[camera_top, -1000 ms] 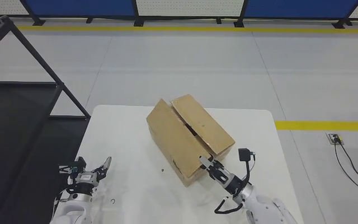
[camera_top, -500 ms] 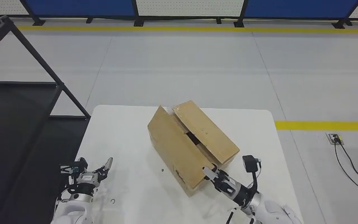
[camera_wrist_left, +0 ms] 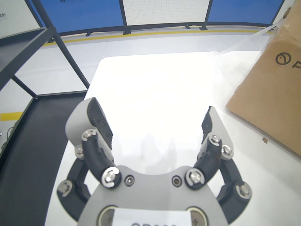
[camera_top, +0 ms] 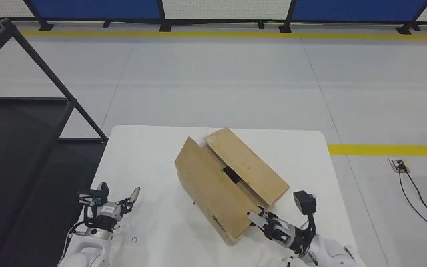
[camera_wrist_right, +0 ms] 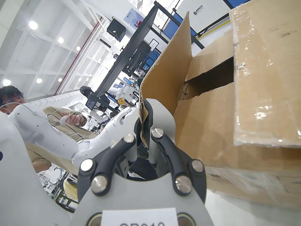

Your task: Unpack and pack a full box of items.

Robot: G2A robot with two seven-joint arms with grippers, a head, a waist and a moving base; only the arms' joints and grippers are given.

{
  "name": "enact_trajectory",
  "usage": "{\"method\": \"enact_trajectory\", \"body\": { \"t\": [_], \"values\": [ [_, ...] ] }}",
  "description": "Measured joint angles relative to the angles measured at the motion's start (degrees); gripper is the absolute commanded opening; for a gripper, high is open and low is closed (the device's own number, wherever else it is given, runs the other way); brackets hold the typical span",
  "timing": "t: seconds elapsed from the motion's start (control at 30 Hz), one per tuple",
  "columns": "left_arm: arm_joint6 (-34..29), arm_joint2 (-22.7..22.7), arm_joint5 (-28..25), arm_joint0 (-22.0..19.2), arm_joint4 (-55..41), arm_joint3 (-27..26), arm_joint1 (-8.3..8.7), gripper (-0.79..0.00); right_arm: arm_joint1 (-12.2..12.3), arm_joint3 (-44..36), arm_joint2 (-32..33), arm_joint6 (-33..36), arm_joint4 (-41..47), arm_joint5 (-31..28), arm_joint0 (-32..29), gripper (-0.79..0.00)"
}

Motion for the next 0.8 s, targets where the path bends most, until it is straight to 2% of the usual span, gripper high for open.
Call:
{"method": "enact_trajectory", "body": {
  "t": [0.1,0.3,0.5,0.53,0.57,0.6,0.67,0.73,0.77,0.8],
  "values": [
    [0.2,-0.1,-2.0,-1.2,0.7,0.6,0.18,0.0,0.4,1.0,0.1,2.5,2.3,-1.7,0.4,-0.785],
    [-0.1,0.7,-2.8,-3.4,2.0,1.7,0.29,0.0,1.4,4.7,-0.5,9.3,7.7,-5.0,2.9,-0.785],
    [-0.2,1.5,-5.1,-4.7,4.3,2.5,0.53,0.0,2.0,7.2,-1.3,11.9,9.2,-5.4,5.1,-0.785],
    [-0.2,1.7,-5.3,-4.9,4.5,2.7,0.55,0.0,2.1,7.4,-1.3,12.0,9.3,-5.3,5.3,-0.683],
    [-0.3,1.8,-5.4,-5.2,4.6,2.9,0.56,0.0,2.1,7.5,-1.4,12.0,9.3,-5.2,5.4,-0.499],
    [-0.5,2.0,-5.4,-5.5,4.9,3.2,0.58,0.0,2.2,7.6,-1.4,11.9,9.2,-5.0,5.5,-0.446],
    [-1.8,2.2,-4.9,-6.0,5.3,3.6,0.58,0.0,2.4,7.5,-1.2,11.6,9.0,-5.0,5.5,-0.394],
    [-3.3,2.4,-4.3,-6.2,5.4,3.5,0.58,0.0,2.6,6.8,-0.7,11.1,8.7,-5.2,4.9,-0.105],
    [-3.4,2.4,-4.3,-6.2,5.4,3.5,0.57,0.0,2.7,6.5,-0.3,10.9,8.6,-5.2,4.5,0.0],
    [-3.3,2.4,-4.3,-6.2,5.4,3.5,0.57,0.0,2.9,5.9,0.2,10.6,8.4,-5.3,3.9,0.0]
  ]
}}
